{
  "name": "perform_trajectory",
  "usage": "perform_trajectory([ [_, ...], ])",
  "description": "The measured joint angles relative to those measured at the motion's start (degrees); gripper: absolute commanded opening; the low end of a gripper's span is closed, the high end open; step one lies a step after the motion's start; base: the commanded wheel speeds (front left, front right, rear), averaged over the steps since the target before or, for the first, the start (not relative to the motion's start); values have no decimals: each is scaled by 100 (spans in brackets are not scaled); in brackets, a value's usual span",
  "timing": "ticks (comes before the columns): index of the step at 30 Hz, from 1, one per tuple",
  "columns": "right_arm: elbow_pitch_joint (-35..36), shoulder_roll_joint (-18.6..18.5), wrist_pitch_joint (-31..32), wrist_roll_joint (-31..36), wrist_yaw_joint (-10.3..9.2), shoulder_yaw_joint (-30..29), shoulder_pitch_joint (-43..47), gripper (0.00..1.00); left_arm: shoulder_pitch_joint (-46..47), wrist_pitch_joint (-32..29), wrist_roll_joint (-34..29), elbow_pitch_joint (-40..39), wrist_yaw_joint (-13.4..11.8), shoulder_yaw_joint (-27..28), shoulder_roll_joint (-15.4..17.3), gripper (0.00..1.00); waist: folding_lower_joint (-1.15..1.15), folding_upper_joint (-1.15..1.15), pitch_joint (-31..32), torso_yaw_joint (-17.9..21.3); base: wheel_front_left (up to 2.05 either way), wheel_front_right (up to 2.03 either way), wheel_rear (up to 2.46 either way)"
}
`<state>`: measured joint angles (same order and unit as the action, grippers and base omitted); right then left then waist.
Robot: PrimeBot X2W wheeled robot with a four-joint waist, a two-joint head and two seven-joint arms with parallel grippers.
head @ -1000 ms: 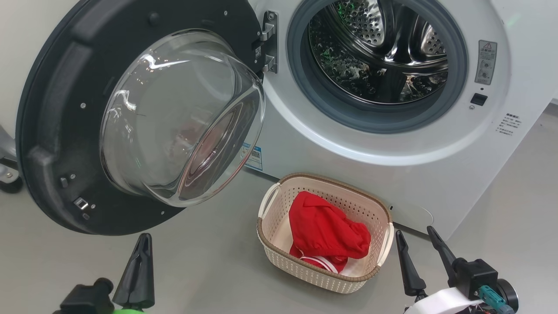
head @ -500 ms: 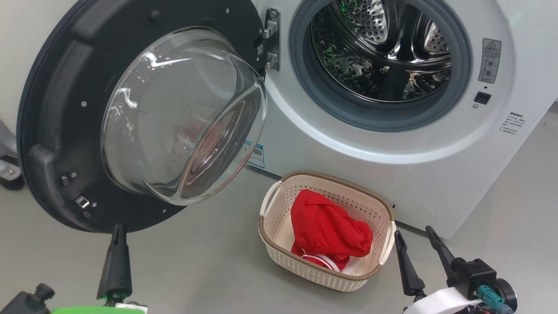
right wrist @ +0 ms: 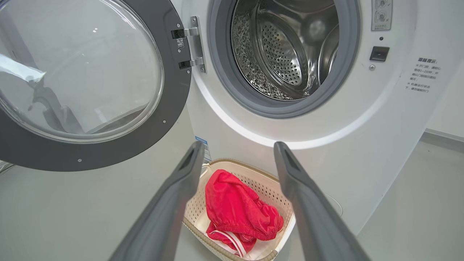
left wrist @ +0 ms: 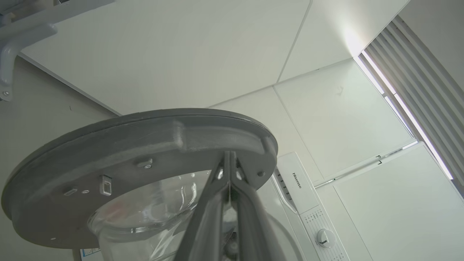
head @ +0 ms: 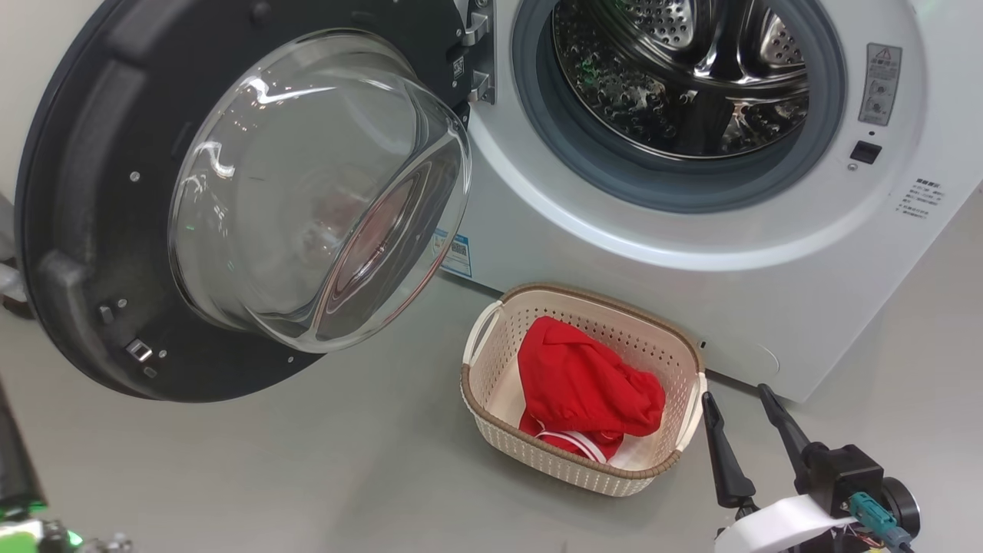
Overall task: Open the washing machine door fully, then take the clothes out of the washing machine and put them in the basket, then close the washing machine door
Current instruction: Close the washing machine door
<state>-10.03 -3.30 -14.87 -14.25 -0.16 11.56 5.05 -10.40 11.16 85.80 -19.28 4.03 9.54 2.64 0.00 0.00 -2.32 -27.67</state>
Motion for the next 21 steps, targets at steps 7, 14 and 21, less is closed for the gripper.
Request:
perform_trajectory([
  [7,87,-97,44,23,-1,-51,-113,100,413,-213,649,364,22,865,392,0,0,0,-207,-41,0,0,0],
  [14,149,-177,101,44,-1,-56,-224,100,828,-687,1226,1106,-256,1278,1039,0,0,0,-357,-40,0,0,0],
  [21,213,-257,153,74,2,-68,-388,100,1359,-1194,1678,1760,-539,1282,1434,0,0,0,-496,22,0,0,0],
])
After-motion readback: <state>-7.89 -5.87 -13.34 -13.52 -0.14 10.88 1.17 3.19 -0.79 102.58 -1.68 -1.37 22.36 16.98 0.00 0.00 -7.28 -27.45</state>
